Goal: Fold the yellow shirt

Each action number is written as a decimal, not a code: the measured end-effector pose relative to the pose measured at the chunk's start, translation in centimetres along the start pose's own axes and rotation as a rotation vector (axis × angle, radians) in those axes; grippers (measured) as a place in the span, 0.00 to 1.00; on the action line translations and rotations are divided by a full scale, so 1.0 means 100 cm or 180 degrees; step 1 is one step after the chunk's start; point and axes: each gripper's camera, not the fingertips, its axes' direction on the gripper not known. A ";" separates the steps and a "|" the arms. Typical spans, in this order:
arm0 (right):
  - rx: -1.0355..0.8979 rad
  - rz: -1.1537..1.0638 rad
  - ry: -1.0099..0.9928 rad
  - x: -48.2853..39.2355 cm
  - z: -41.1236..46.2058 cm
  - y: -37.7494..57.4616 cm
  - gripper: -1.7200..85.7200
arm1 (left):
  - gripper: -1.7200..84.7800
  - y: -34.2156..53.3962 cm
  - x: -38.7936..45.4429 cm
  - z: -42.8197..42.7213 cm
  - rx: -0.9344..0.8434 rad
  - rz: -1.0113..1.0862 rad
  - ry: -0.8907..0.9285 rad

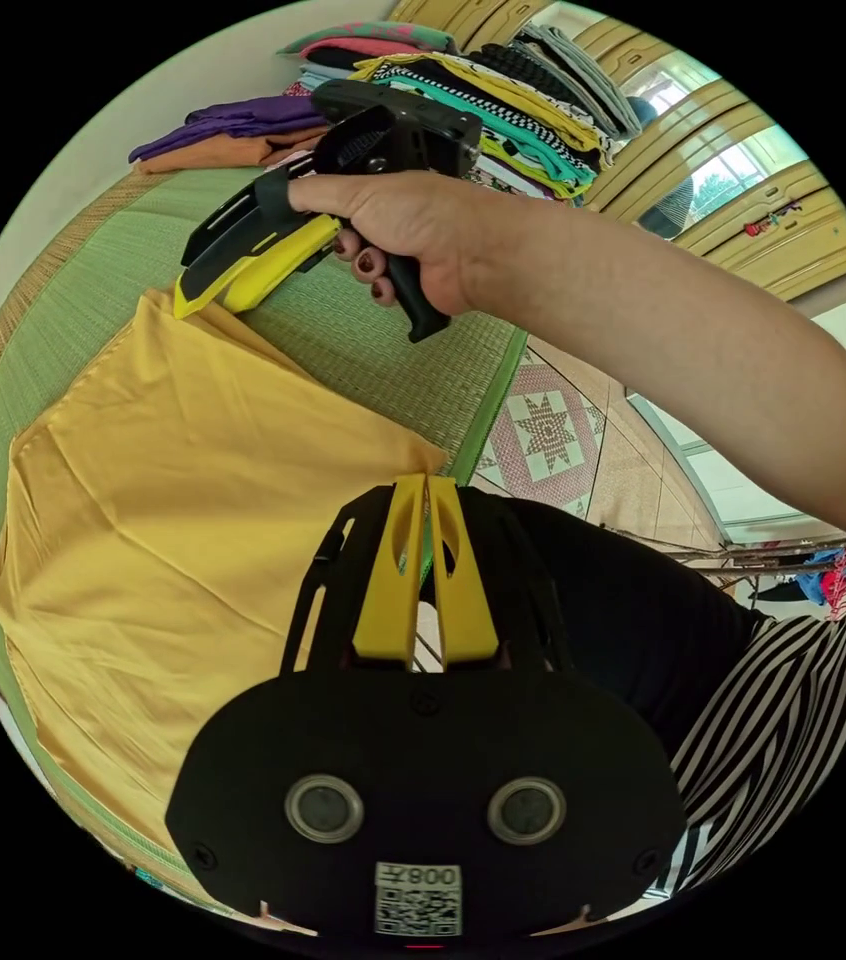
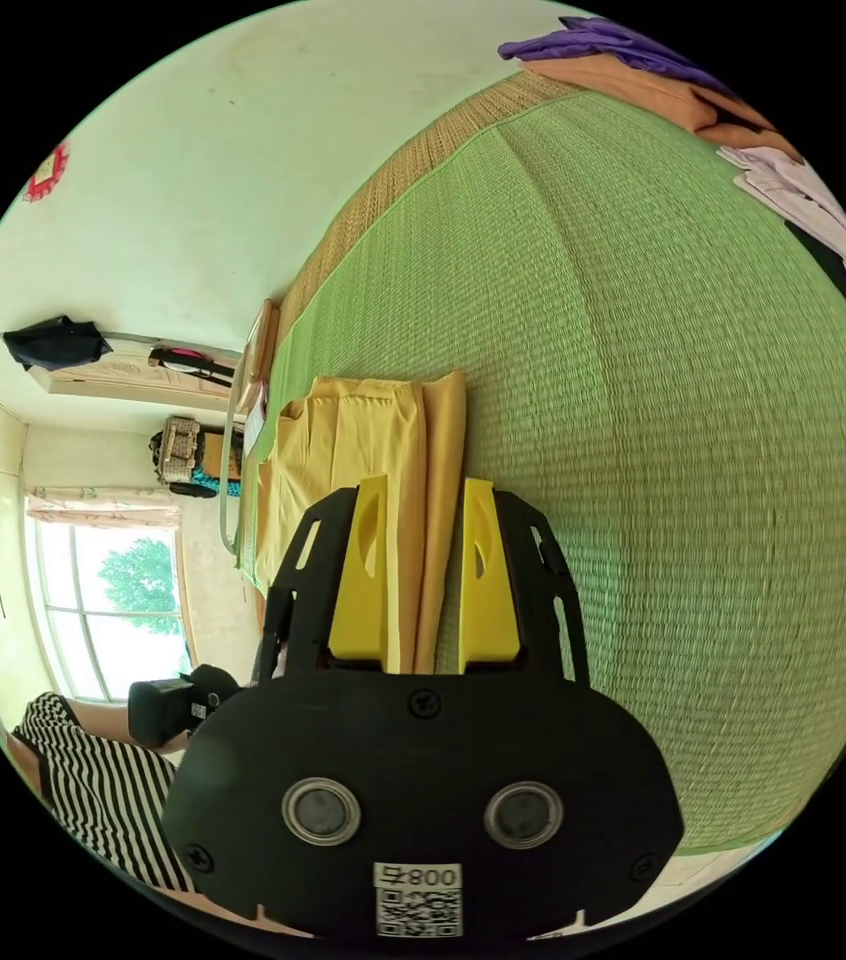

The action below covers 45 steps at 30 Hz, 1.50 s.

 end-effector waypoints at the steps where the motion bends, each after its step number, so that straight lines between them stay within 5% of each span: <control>1: 0.0002 0.0002 0.0018 -0.002 -0.001 -0.003 0.14 | 0.02 0.001 -0.002 0.001 0.0006 -0.0012 0.0028; 29: 0.0110 0.0265 0.0096 -0.051 -0.124 0.013 0.04 | 0.02 0.108 -0.051 -0.027 0.0276 0.0001 0.0528; 45: 0.0496 0.0088 -0.0501 -0.185 -0.194 0.014 0.04 | 0.02 0.337 -0.161 -0.124 0.1382 -0.0638 0.1036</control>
